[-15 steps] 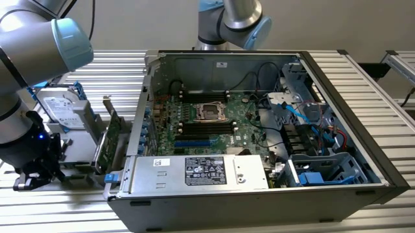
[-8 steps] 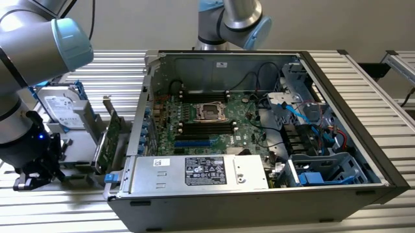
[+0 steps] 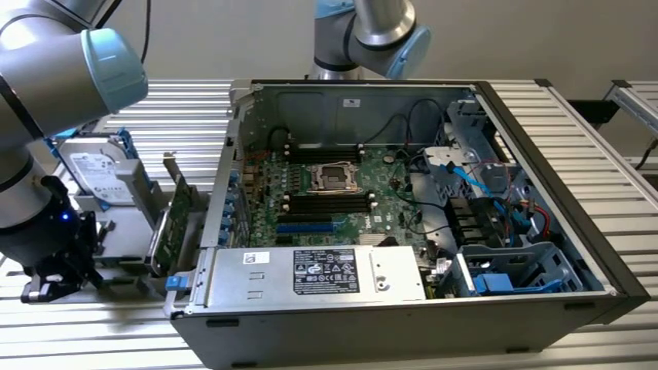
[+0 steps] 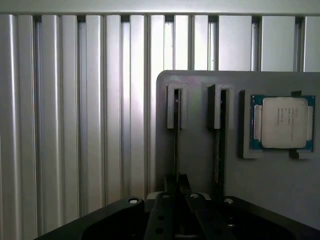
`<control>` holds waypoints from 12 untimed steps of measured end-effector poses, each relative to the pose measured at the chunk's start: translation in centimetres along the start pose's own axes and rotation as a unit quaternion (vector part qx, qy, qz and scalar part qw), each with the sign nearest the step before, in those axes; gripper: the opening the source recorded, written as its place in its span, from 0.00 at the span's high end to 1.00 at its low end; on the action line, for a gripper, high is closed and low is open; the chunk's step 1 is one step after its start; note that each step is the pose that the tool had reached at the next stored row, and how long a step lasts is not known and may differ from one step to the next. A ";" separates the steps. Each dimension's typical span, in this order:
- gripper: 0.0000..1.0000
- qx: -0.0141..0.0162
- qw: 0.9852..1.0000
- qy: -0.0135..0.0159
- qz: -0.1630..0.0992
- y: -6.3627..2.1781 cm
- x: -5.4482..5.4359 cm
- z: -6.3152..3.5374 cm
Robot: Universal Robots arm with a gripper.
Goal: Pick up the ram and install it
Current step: 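Pick up the ram and move it above insertion slot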
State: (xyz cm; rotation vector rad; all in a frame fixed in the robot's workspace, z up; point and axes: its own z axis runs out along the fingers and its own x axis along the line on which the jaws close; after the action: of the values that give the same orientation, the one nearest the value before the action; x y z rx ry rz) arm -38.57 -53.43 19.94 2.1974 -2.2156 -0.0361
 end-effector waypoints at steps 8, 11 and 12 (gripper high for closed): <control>0.86 0.000 1.000 0.000 0.000 0.11 0.0 -3.39; 0.86 0.000 1.000 0.000 0.000 0.14 0.0 -4.77; 0.86 0.000 1.000 0.000 0.000 0.15 0.0 -5.23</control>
State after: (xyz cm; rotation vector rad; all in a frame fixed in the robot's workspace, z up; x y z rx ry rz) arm -38.56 -53.43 25.17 2.1978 -2.2146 -0.0361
